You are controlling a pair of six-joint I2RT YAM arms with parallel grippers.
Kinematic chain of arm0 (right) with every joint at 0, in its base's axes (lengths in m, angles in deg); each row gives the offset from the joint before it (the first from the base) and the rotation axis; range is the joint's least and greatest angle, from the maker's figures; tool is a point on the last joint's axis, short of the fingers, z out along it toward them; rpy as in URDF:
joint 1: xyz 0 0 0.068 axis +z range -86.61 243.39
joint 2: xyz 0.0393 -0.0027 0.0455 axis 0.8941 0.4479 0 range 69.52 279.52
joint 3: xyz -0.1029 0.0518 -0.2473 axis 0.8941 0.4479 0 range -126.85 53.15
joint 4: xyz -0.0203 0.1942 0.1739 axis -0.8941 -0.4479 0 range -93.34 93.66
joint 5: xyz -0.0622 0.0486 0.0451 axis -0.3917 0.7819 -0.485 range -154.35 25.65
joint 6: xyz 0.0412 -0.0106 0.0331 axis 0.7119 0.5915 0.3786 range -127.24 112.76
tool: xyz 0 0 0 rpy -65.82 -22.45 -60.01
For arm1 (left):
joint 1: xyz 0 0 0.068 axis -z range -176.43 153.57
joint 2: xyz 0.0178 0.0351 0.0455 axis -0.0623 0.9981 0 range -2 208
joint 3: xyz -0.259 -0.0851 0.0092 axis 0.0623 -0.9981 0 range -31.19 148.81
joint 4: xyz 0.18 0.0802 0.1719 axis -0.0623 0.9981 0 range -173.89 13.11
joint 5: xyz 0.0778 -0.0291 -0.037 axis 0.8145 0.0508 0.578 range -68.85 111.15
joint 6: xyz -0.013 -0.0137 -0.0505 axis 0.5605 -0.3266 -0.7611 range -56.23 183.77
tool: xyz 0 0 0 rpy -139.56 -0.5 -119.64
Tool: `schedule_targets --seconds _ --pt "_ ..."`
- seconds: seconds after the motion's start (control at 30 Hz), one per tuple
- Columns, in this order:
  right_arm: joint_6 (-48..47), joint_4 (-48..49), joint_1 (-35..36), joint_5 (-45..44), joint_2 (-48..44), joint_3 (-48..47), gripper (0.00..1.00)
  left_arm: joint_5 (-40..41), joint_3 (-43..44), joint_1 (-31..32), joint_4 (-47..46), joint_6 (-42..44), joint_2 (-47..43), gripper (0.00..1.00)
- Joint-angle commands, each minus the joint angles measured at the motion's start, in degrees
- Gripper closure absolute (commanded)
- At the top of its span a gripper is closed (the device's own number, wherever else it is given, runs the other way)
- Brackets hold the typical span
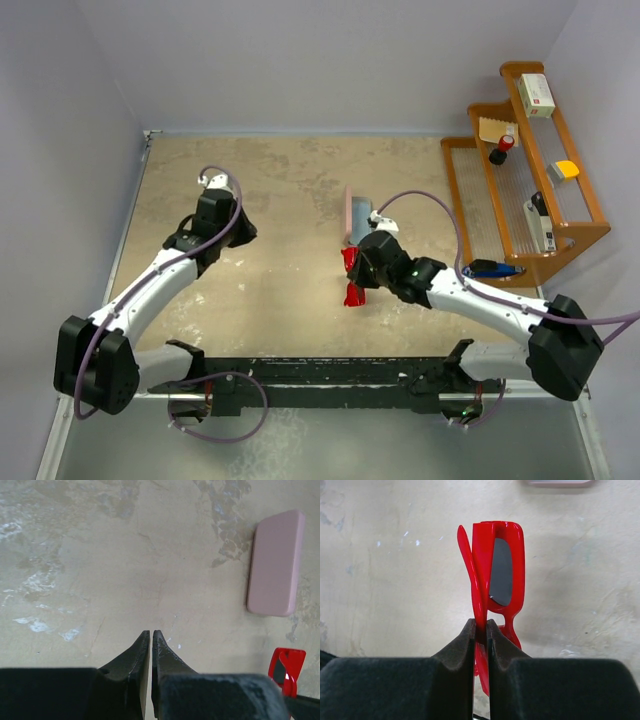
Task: Organize the sunglasses
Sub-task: Place the sunglasses in the sunglasses case.
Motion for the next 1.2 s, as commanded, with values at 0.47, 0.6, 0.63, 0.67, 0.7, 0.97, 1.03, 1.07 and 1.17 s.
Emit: schedule_targets --seconds 0.47,0.6,0.63,0.67,0.7,0.97,1.03,1.07,1.17 --pt "-10.7 3.9 -19.9 8.0 8.8 -6.1 1.00 1.5 6.1 3.9 -5.8 -0.9 6.0 0.98" --pt "-12.9 4.6 -22.3 10.0 13.8 -11.5 1.00 1.6 6.5 4.3 -5.7 -0.9 6.7 0.98" --pt "-13.2 4.5 -23.0 10.6 15.0 -12.6 1.00 1.6 6.5 4.4 -5.8 -0.9 6.8 0.98" --pt "-13.4 4.7 -23.6 10.9 16.4 -13.7 1.00 1.6 6.5 4.4 -5.8 -0.9 6.9 0.98" --pt "-13.6 5.1 -24.1 11.5 17.3 -14.5 1.00 1.6 6.6 4.5 -5.8 -1.0 7.0 0.98" --pt "-15.7 6.2 -26.6 15.0 26.3 -22.9 1.00 1.8 6.6 4.7 -6.1 -1.0 8.0 0.98" --pt "-16.1 6.2 -26.8 15.6 28.6 -25.1 1.00 1.9 6.9 4.8 -6.0 -1.0 8.4 0.97" --pt "-16.3 6.2 -26.9 15.9 29.6 -26.2 1.00 2.0 7.1 4.7 -6.0 -0.9 8.7 0.98" --pt "-16.3 6.7 -27.3 16.9 31.8 -28.4 1.00 2.1 7.2 4.8 -5.9 -0.9 9.1 0.98"
